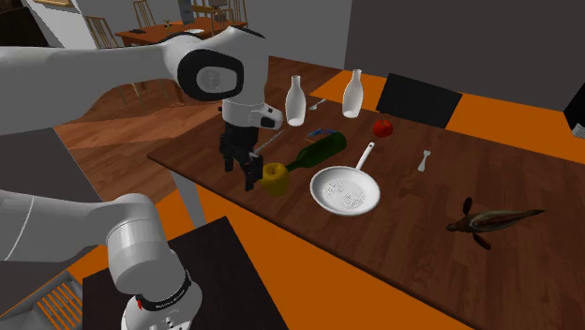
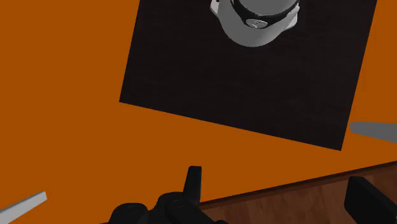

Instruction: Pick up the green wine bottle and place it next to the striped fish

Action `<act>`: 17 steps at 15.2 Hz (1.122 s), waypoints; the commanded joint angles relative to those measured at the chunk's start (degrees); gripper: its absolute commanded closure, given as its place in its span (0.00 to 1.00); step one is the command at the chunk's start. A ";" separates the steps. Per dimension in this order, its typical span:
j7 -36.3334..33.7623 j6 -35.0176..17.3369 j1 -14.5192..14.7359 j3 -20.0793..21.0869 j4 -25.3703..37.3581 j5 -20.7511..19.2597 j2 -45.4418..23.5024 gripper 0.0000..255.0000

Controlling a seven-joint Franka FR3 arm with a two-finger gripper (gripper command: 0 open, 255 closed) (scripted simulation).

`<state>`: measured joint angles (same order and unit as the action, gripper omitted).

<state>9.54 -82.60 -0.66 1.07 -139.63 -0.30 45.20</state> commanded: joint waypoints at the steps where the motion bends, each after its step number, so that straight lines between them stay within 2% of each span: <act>1: 0.00 0.00 0.00 0.00 0.00 0.00 0.00 0.00; 10: -7.62 -19.39 1.94 6.76 -2.99 4.29 -10.49 0.00; 17: -13.90 -33.53 2.45 11.90 -0.55 4.45 -22.52 0.00</act>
<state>-3.62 -113.92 1.87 12.45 -140.38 4.36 24.31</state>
